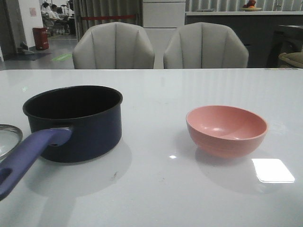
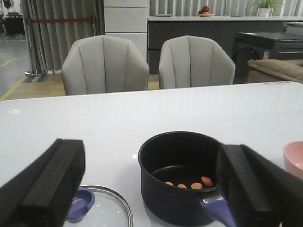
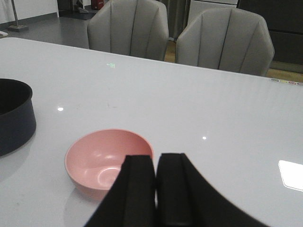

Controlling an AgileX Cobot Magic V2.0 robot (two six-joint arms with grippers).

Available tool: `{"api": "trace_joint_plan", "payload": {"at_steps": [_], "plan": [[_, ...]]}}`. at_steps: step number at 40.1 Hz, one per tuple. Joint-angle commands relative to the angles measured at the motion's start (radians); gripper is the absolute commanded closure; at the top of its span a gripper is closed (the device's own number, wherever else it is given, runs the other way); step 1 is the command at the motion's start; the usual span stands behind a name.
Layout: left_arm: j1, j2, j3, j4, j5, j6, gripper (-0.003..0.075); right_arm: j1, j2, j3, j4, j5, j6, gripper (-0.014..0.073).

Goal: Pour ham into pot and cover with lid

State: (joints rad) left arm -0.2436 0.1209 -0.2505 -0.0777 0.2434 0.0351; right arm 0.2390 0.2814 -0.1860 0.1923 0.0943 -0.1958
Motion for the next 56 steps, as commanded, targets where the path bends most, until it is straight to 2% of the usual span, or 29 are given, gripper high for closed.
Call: {"api": "trace_joint_plan", "payload": {"at_steps": [1,7,15,25,33,48,56], "plan": [[-0.006,0.035,-0.053,-0.014,-0.016,0.0,0.0113,0.0,0.007,-0.028,-0.002,-0.084,-0.001,0.0425],[0.007,0.124,-0.139,-0.014,0.056,0.0,0.0111,0.0,0.007,-0.028,-0.002,-0.084,-0.001,0.0425],[0.083,0.311,-0.261,-0.014,0.155,-0.041,0.0111,0.0,0.007,-0.028,-0.002,-0.084,-0.001,0.0425],[0.206,0.621,-0.41,-0.014,0.252,-0.075,0.0111,0.0,0.007,-0.028,-0.002,-0.084,-0.001,0.0425],[0.285,0.88,-0.554,-0.032,0.389,-0.086,0.0113,0.0,0.007,-0.028,-0.002,-0.084,-0.001,0.0425],[0.29,1.306,-0.818,-0.051,0.585,-0.086,0.0113,0.0,0.007,-0.028,-0.002,-0.084,-0.001,0.0425],[0.29,1.449,-0.934,-0.042,0.64,-0.086,0.0113,0.0,0.007,-0.028,-0.002,-0.084,-0.001,0.0425]]}}
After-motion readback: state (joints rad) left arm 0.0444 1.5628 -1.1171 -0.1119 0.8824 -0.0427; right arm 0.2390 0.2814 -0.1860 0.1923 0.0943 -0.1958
